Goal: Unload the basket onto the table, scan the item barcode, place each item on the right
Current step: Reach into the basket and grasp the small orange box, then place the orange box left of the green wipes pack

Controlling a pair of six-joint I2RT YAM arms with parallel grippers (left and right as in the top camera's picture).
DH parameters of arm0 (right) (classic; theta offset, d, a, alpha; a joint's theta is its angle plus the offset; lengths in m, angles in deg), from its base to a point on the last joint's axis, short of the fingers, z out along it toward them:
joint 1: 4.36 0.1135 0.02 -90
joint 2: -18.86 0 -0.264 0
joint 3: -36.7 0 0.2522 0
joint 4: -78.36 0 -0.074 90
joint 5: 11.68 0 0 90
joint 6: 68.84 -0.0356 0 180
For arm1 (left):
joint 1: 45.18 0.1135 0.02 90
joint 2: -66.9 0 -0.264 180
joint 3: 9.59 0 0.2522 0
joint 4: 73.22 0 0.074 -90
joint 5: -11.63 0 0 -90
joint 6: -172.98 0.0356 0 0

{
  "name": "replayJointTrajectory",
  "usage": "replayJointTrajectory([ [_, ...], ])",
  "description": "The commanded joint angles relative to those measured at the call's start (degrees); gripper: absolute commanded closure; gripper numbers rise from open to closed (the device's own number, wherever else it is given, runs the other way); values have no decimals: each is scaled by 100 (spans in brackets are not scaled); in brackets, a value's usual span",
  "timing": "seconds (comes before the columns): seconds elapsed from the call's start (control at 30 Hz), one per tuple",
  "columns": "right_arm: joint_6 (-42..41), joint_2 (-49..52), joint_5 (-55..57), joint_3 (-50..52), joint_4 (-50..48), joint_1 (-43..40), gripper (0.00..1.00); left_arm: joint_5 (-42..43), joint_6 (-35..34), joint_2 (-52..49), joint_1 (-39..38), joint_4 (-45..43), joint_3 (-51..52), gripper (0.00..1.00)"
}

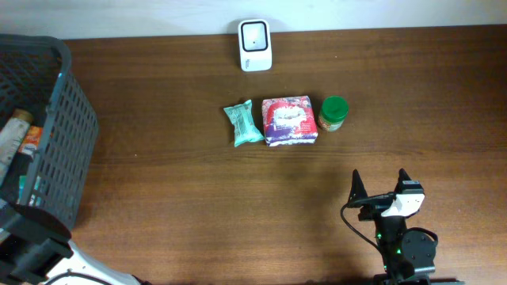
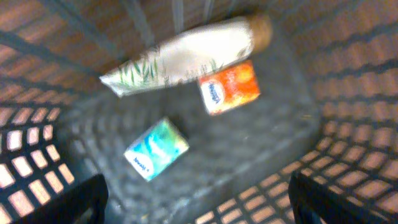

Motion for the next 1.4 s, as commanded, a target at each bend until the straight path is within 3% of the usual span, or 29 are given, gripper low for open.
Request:
replayJointTrajectory([
  [0.0, -17, -37, 70, 52, 17, 26, 2, -35, 1307, 15, -48, -831, 1412, 13],
  [0.2, -17, -37, 70, 52, 17, 26, 1, -243, 2771, -2, -804, -3126, 2940, 10],
  [0.27, -17, -37, 70, 52, 17, 26, 1, -632, 3838, -2, -1069, -3818, 3449, 12],
  [0.33, -17, -37, 70, 52, 17, 26, 1, -1475, 4052, -4, -1086, -4430, 3823, 16],
  [0.4, -17, -37, 70, 52, 17, 26, 1, -1460, 4601, -13, -1069, -4690, 4081, 16],
  [0.47, -17, -37, 70, 52, 17, 26, 1, -1453, 4616, -87, -1032, -5047, 4138, 25],
  [0.53, -15, -37, 70, 52, 17, 26, 1, -1143, 4618, -203, -1025, -5016, 4138, 26],
  [0.6, -17, -37, 70, 52, 17, 26, 1, -1115, 4618, -382, -1021, -4968, 4138, 41],
  [0.73, -17, -37, 70, 52, 17, 26, 1, -1355, 4614, -542, -1019, -4872, 4138, 47],
  [0.8, -15, -37, 70, 52, 17, 26, 1, -1392, 4610, -542, -1016, -4865, 4138, 76],
  [0.83, -17, -37, 70, 52, 17, 26, 2, -1390, 4522, -538, -1016, -4865, 4135, 97],
  [0.87, -17, -37, 70, 52, 17, 26, 1, -1390, 4520, -525, -1016, -4861, 4133, 100],
  [0.97, -17, -37, 70, 52, 17, 26, 1, -640, 4017, -96, -1016, -4876, 4054, 100],
  [1.37, -17, -37, 70, 52, 17, 26, 1, 2710, 498, 3008, -920, -5084, 3783, 100],
])
